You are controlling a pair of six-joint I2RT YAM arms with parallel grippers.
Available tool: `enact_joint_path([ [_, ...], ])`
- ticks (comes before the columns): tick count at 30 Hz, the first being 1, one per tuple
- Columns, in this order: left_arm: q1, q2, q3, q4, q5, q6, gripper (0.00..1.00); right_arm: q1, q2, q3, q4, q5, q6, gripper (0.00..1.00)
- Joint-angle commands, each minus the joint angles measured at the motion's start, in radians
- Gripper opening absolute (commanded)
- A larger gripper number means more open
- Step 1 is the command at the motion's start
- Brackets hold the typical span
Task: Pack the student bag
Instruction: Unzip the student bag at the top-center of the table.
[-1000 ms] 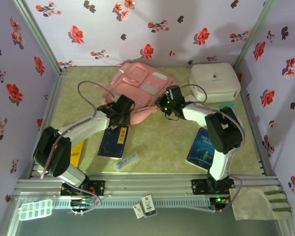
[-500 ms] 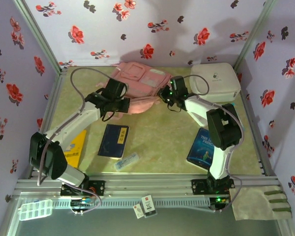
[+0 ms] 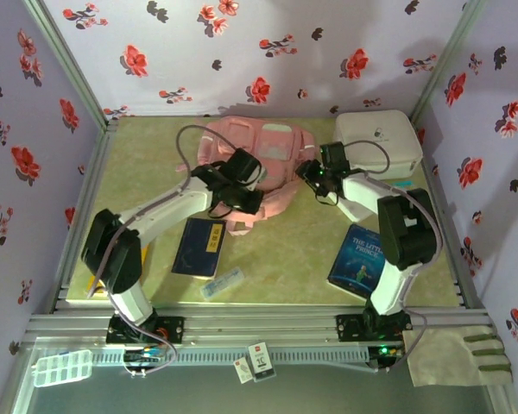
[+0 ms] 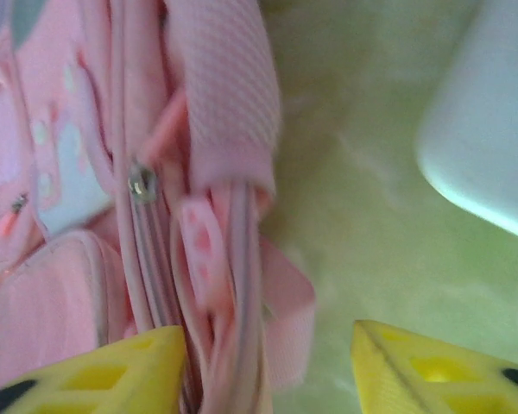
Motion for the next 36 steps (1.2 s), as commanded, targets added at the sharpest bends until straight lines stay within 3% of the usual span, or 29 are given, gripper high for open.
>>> enact_joint_path([
  [1,-0.031,0.049,0.071,-0.019,0.027,-0.051,0.00,0.004,-0.117,-0.077,-0.062,0.057,0.024,0.61],
  [4,-0.041,0.096,0.091,-0.033,0.026,-0.052,0.00,0.009,-0.187,-0.153,-0.047,0.042,0.076,0.68],
  [9,-0.053,0.129,0.114,-0.046,0.026,-0.034,0.00,0.040,-0.245,-0.191,-0.048,-0.009,0.120,0.69],
  [17,-0.058,0.151,0.125,-0.055,0.028,-0.025,0.00,0.133,-0.195,-0.150,-0.062,0.021,0.185,0.68],
  [27,-0.053,0.166,0.109,-0.067,0.034,-0.011,0.00,0.159,-0.108,-0.147,-0.020,0.036,0.232,0.45],
  [31,-0.045,0.169,0.113,-0.095,0.034,-0.017,0.00,0.159,-0.092,-0.146,-0.023,0.058,0.232,0.29],
  [36,-0.022,0.142,0.116,-0.165,0.034,0.006,0.00,0.157,-0.069,-0.129,-0.060,0.119,0.205,0.17],
])
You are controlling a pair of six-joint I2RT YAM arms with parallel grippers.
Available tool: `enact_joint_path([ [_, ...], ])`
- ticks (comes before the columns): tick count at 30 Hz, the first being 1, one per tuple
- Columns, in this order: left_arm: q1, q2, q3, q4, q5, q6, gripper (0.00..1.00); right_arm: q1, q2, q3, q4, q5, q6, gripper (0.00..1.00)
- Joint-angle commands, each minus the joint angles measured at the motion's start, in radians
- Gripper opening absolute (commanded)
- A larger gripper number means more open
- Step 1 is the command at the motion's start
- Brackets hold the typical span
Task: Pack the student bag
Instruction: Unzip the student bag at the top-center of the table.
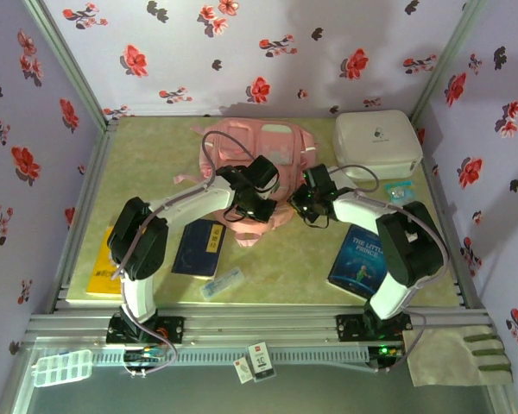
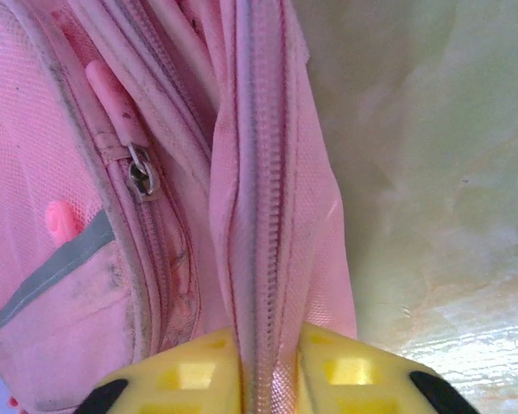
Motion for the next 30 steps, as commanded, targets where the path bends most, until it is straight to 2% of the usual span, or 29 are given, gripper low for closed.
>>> enact_joint_path([
  [1,0.026,-0.020,0.019,-0.109,0.017,0.033,0.00,-0.004,0.026,0.029,-0.038,0.106,-0.027,0.15],
  [10,0.132,-0.107,-0.096,-0.162,0.015,0.079,0.00,-0.048,0.046,0.070,-0.073,0.199,-0.103,0.11],
  [17,0.211,-0.137,-0.141,-0.134,0.015,0.108,0.00,-0.086,0.094,0.140,-0.054,0.211,-0.189,0.10],
  [21,0.220,-0.133,-0.152,-0.106,0.021,0.093,0.00,-0.104,0.166,0.194,-0.045,0.156,-0.254,0.10],
  [24,0.212,-0.131,-0.168,-0.073,0.070,0.073,0.00,-0.107,0.216,0.228,-0.041,0.111,-0.296,0.11],
  [30,0.139,-0.126,-0.171,-0.016,0.118,0.045,0.00,-0.136,0.247,0.265,-0.001,0.037,-0.355,0.20],
])
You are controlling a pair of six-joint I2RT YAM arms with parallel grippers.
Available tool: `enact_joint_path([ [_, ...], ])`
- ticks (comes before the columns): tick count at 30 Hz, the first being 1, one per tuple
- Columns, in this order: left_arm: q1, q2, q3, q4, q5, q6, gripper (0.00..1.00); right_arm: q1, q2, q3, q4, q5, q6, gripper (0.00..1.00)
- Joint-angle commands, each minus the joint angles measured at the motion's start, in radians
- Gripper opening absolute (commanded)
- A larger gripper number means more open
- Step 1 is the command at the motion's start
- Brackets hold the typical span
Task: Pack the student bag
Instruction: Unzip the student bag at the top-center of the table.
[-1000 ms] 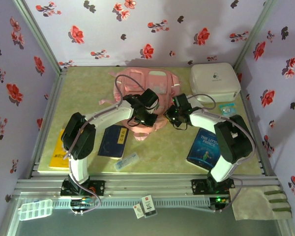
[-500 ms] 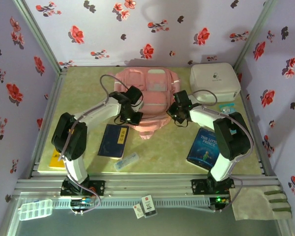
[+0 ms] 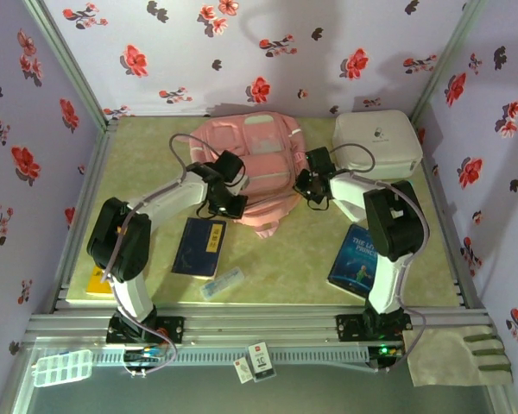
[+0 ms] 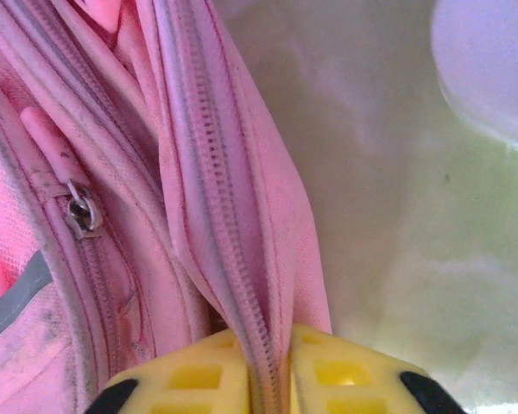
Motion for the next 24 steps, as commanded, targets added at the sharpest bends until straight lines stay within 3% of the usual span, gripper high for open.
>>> enact_joint_path([
  [1,-0.047,-0.023,0.000,-0.022,0.052,-0.029,0.00,-0.037,0.008,0.021,0.054,-0.005,-0.063,0.24],
  [9,-0.082,0.047,0.080,-0.002,0.058,-0.057,0.00,-0.052,-0.197,-0.036,-0.099,0.038,-0.047,0.55],
  [17,-0.115,0.113,0.163,0.007,0.075,-0.063,0.00,0.020,-0.405,-0.219,-0.127,0.076,0.110,0.64],
  [24,-0.135,0.145,0.174,0.000,0.084,-0.052,0.00,0.101,-0.379,-0.236,-0.136,0.096,0.206,0.67],
])
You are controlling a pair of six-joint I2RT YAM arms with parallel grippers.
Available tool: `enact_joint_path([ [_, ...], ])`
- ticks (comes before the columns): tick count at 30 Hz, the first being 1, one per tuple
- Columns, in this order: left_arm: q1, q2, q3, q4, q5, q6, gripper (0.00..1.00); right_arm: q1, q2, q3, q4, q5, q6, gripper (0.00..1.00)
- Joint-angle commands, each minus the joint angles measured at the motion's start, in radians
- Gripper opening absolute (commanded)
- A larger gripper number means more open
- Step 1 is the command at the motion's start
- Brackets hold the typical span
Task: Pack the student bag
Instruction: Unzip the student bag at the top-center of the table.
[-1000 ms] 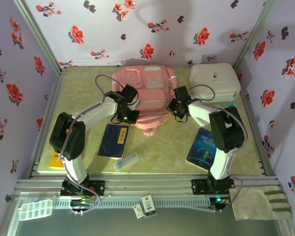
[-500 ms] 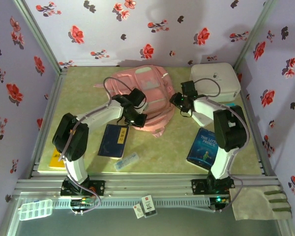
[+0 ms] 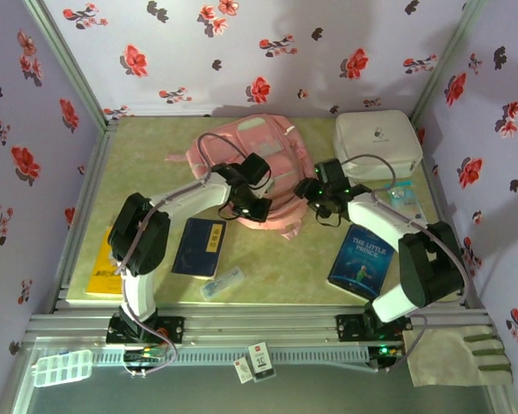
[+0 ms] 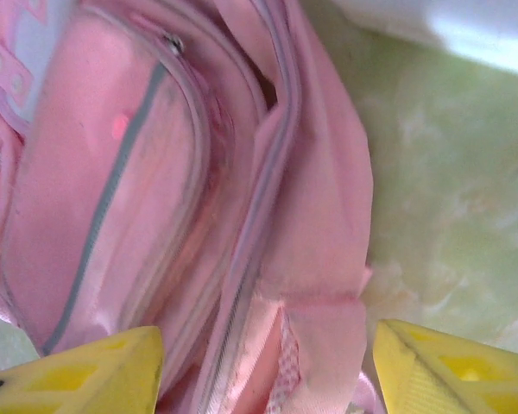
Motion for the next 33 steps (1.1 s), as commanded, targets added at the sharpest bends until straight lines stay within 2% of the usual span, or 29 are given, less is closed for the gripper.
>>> enact_joint_path([
  [1,-0.013,0.022,0.027,-0.003,0.028,-0.003,0.00,0.031,0.038,0.002,-0.016,0.038,0.067,0.68],
  [8,-0.013,0.012,0.010,-0.001,0.027,0.010,0.00,0.042,0.137,0.028,0.010,0.030,0.070,0.67],
  [14,0.008,-0.015,-0.018,-0.034,-0.016,0.042,0.00,0.033,0.181,0.036,-0.002,0.052,0.054,0.59],
  [23,0.142,-0.095,-0.095,-0.090,-0.086,0.105,0.00,0.009,0.214,0.014,-0.011,0.087,0.054,0.47],
  [27,0.205,-0.070,-0.084,-0.116,-0.103,0.125,0.00,0.003,0.217,0.005,-0.006,0.104,0.050,0.44],
  [33,0.250,-0.040,-0.058,-0.144,-0.205,0.179,0.00,-0.009,0.219,-0.006,-0.003,0.121,0.051,0.41],
])
